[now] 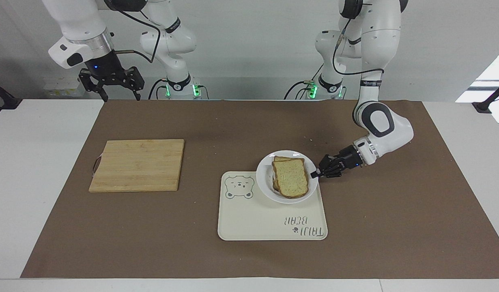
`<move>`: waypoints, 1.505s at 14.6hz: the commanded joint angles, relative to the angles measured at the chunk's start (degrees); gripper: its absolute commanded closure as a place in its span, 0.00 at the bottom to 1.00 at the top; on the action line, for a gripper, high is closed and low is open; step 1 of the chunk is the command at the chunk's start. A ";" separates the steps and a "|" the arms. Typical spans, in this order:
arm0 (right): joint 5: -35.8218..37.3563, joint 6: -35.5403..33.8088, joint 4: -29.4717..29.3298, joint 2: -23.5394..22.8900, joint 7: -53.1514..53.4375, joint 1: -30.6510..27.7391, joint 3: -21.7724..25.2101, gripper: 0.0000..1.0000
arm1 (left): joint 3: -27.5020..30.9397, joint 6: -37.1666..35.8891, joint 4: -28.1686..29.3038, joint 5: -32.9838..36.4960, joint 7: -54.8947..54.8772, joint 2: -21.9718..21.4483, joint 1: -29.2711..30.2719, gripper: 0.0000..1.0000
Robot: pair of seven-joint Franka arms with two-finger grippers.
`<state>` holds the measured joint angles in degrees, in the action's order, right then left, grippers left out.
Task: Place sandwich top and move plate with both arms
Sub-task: 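Slide the plate with the left gripper onto the bear tray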
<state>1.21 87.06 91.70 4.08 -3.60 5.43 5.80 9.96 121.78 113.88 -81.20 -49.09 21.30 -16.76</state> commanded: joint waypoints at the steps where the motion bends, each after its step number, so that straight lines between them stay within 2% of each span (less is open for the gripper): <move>1: -1.13 0.12 -0.20 0.05 0.61 -0.86 -0.53 0.00 | -1.25 -1.55 -8.39 0.78 4.52 5.32 0.50 1.00; 3: -1.13 0.12 -0.20 0.05 0.61 -0.86 -0.53 0.00 | -2.31 -0.50 -9.55 2.27 4.71 7.43 -0.03 1.00; 7: -1.13 0.12 -0.20 0.05 0.61 -0.86 -0.53 0.00 | -3.45 0.82 -10.43 2.45 4.97 8.06 -0.30 1.00; 11: -1.21 0.12 -0.20 0.05 0.61 -0.86 -0.53 0.00 | -7.41 6.62 -13.85 2.98 6.90 10.25 0.41 1.00; 17: -1.13 0.12 -0.20 0.05 0.61 -0.86 -0.53 0.00 | -7.50 6.63 -14.74 10.70 10.15 10.43 -0.03 1.00; 19: -1.13 0.12 -0.20 0.05 0.61 -0.86 -0.53 0.00 | -7.41 5.66 -14.74 12.56 10.24 10.26 0.49 0.90; 22: -1.13 0.12 -0.20 0.05 0.61 -0.86 -0.53 0.00 | -6.80 5.48 -14.65 12.83 12.08 9.29 1.02 0.88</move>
<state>1.21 87.06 91.70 4.08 -3.60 5.43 5.80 3.10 128.00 100.14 -70.00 -39.17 30.84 -16.68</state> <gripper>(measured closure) 0.000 0.903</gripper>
